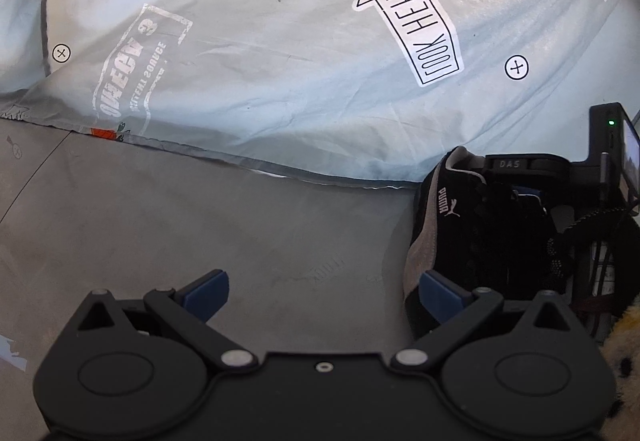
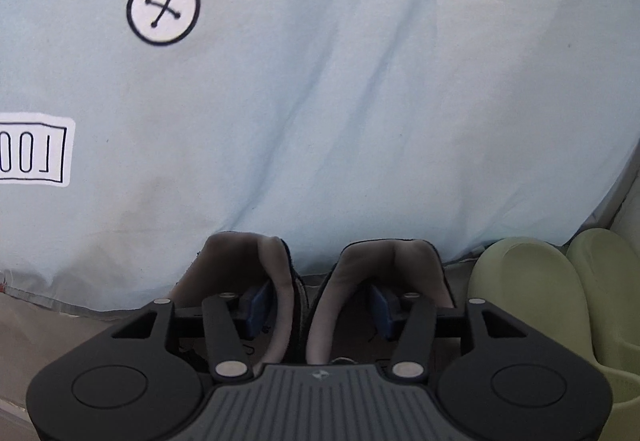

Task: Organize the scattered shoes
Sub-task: 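Lower the black Pumas beside the pale-green slides with the right tool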

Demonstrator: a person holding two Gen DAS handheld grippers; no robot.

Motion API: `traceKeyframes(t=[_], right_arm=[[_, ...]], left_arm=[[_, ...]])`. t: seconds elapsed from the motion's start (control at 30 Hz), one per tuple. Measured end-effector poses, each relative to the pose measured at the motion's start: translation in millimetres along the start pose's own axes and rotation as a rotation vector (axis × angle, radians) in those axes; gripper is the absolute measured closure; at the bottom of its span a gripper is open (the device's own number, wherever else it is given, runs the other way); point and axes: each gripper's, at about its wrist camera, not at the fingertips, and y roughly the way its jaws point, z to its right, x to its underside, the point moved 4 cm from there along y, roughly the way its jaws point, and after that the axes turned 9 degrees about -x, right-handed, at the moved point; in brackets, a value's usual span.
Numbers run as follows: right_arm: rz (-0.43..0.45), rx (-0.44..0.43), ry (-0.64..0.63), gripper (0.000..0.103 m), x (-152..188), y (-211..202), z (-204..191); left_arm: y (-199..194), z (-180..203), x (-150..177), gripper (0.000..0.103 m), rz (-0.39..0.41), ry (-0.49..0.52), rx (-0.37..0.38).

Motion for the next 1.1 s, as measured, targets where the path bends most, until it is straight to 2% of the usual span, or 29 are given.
traceKeyframes(t=[0.13, 0.2, 0.3, 0.37, 0.43, 0.53, 0.6, 0.63, 0.87, 0.97, 1.1], right_arm=[[0.048, -0.069, 0.101, 0.017, -0.9, -39.6, 14.7], [0.094, -0.054, 0.113, 0.017, 13.4, -66.3, 16.0], [0.069, -0.022, 0.085, 0.017, 61.6, -91.3, 5.5], [0.053, 0.0, 0.066, 0.023, 93.7, -108.0, -1.5], [0.036, 0.021, 0.048, 0.037, 125.8, -124.8, -8.5], [-0.026, 0.047, 0.009, 0.043, 170.3, -131.2, -31.9], [-0.053, 0.077, -0.014, 0.053, 188.9, -135.7, -49.7], [-0.051, 0.08, 0.0, 0.06, 188.2, -131.6, -48.9], [-0.066, 0.058, 0.002, 0.06, 173.1, -116.5, -38.1], [-0.035, 0.071, -0.023, 0.059, 169.1, -131.1, -47.3], [0.021, 0.002, -0.042, 0.059, 173.0, -154.6, -76.7]], left_arm=[[-14.6, -5.3, 4.0, 0.0, 0.01, 0.005, 0.002], [-22.4, -7.2, 6.7, 0.0, 0.013, 0.006, 0.008], [-33.3, -8.3, 14.0, 0.0, 0.007, 0.021, 0.015], [-42.4, -6.5, 19.8, 0.0, 0.004, 0.053, 0.007], [-53.8, -3.1, 24.7, 0.0, 0.012, 0.092, -0.005], [-81.7, -1.0, 33.7, 0.0, 0.021, 0.143, 0.01], [-99.7, -4.0, 40.1, 0.0, 0.02, 0.166, 0.011], [-109.7, -6.5, 43.6, 0.0, 0.019, 0.177, 0.008], [-171.4, -46.7, 60.6, 0.0, 0.062, 0.097, -0.053], [-198.6, -65.9, 66.1, 0.0, 0.112, 0.041, -0.082], [-218.1, -80.4, 76.9, 0.0, 0.131, 0.0, -0.104]])
